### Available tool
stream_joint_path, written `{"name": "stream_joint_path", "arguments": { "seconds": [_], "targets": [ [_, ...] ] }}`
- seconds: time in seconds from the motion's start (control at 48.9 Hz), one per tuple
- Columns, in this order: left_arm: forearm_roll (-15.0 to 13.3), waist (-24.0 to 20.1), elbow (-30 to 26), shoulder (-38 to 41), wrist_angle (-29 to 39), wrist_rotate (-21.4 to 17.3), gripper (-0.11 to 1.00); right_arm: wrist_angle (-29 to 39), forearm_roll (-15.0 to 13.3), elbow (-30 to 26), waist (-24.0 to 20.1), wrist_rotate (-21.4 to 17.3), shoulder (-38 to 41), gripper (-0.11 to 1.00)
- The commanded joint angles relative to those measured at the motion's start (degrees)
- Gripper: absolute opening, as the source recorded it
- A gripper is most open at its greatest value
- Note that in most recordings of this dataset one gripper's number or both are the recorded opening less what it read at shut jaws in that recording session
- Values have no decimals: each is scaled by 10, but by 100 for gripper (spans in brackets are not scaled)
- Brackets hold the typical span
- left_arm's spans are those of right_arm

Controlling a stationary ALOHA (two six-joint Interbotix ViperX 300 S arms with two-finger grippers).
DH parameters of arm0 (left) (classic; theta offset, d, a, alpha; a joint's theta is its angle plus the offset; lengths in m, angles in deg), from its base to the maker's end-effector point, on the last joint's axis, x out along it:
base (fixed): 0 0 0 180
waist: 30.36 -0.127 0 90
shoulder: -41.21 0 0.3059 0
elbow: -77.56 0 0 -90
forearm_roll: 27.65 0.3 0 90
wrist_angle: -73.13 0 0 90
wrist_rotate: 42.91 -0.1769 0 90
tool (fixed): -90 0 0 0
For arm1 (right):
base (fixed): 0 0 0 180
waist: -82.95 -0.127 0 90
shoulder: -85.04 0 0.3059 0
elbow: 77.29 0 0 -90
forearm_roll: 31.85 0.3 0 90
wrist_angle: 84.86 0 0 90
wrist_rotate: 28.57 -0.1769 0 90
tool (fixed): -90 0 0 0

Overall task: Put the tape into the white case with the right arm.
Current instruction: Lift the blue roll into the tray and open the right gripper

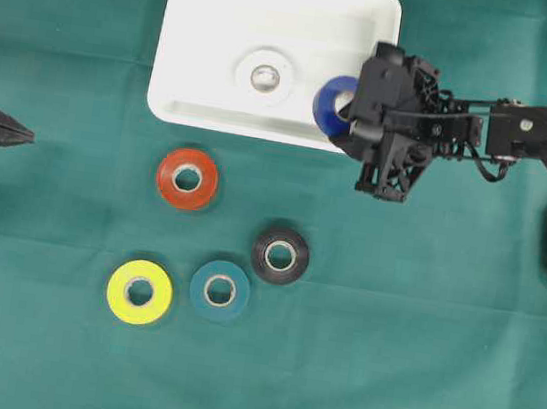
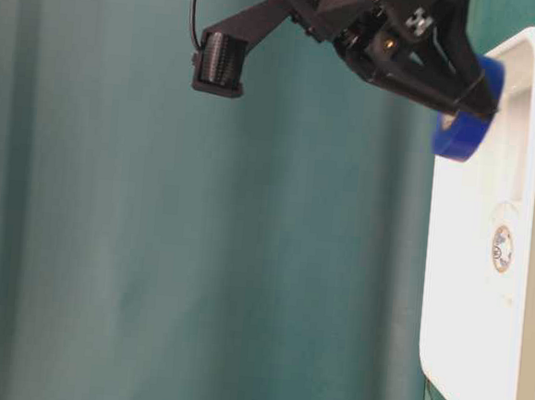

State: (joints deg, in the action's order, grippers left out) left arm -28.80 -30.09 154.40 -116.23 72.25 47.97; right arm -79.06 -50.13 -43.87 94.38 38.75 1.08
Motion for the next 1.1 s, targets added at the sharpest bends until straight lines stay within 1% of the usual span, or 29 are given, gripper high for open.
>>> {"name": "stream_joint_path", "arguments": {
  "seconds": [0.0, 0.43, 0.471, 0.532, 0.593, 0.696, 0.716, 0.737, 0.962, 1.085],
  "targets": [
    [-2, -1, -7, 4, -2, 1, 1, -18, 0, -8, 6, -1, -14, 2],
    [-2, -1, -7, 4, -2, 1, 1, -18, -1, 1, 9, 3, -14, 3],
    [-2, -1, -7, 4, -2, 1, 1, -18, 0, 2, 9, 4, -14, 8],
    [-2, -1, -7, 4, -2, 1, 1, -18, -2, 4, 9, 4, -14, 20],
    [-2, -1, -6, 4, -2, 1, 1, -19, -4, 7, 9, 4, -14, 37],
    [-2, -1, -7, 4, -2, 1, 1, -22, -6, 10, 10, 3, -14, 68],
    [-2, -1, -7, 4, -2, 1, 1, -22, -6, 11, 10, 3, -15, 73],
    [-2, -1, -7, 4, -2, 1, 1, -22, -6, 11, 10, 3, -14, 76],
    [-2, -1, -7, 4, -2, 1, 1, -22, -7, 15, 10, 3, -16, 75],
    [-2, -1, -7, 4, -2, 1, 1, -19, -7, 31, 9, 3, -33, 75]
  ]
}}
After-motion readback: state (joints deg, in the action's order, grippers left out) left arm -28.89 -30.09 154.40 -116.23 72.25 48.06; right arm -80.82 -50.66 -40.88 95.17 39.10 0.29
